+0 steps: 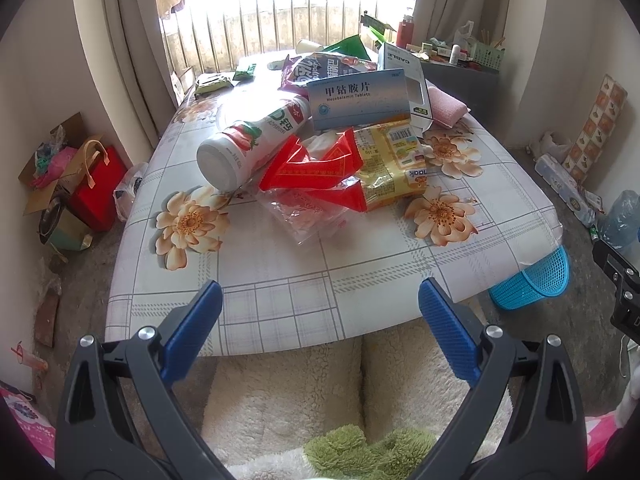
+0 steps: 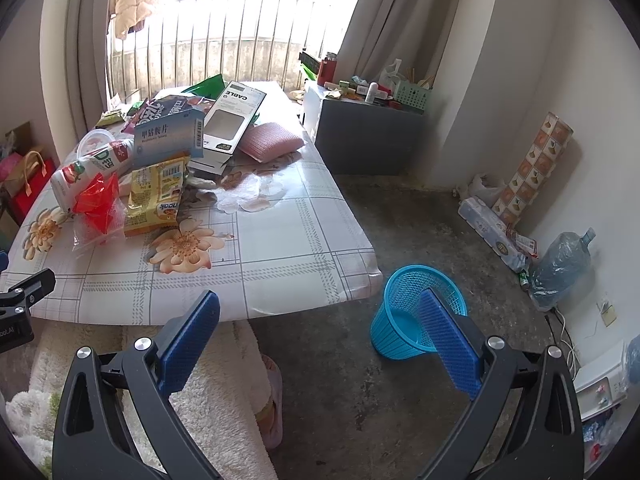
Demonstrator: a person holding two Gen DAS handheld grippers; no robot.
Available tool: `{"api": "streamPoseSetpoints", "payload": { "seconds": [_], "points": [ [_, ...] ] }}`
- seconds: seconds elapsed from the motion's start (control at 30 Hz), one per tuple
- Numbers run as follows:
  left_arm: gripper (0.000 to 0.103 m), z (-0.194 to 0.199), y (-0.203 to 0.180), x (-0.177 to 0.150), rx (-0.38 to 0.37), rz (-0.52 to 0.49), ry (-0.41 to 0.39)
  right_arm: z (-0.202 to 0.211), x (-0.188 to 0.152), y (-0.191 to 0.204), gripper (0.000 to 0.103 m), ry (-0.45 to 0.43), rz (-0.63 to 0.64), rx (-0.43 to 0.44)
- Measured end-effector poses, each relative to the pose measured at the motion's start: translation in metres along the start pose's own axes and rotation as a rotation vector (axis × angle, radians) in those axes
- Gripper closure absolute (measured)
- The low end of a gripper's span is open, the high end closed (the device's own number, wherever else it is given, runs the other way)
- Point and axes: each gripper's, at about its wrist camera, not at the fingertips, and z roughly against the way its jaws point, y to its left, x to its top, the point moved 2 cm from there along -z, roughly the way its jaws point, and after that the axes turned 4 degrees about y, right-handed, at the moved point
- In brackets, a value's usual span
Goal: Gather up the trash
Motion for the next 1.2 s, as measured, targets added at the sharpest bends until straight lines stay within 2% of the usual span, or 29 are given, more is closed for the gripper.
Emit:
{"api": "streamPoseSetpoints", "payload": {
  "seconds": [0.67,0.83,0.93,1.07,1.2],
  "points": [
    [0.009,0.0,0.004,0.002,0.008,0.006,-0.003,0.003,0.001,-0.003,0.006,-0.011,-0.018,0.004],
    [0.009,-0.002,0.011,0.009,0.013,0.011,-0.033,-0.001,0.005,-0.004,0.006,-0.022,-0.036,0.024],
    [0.009,-0.005,0.02,0.015,-0.015,0.019,-0.061,-0.006,0.008,0.0,0.006,-0.035,-0.046,0.076],
    [0.009,-0.009,0.037,0.021,-0.075,0.02,-0.126,-0.014,0.018,0.012,0.006,-0.072,-0.066,0.194],
    [0.009,-0.013,0.051,0.028,-0.137,0.011,-0.199,-0.031,0.034,0.032,0.006,-0.06,-0.085,0.318]
  ]
}}
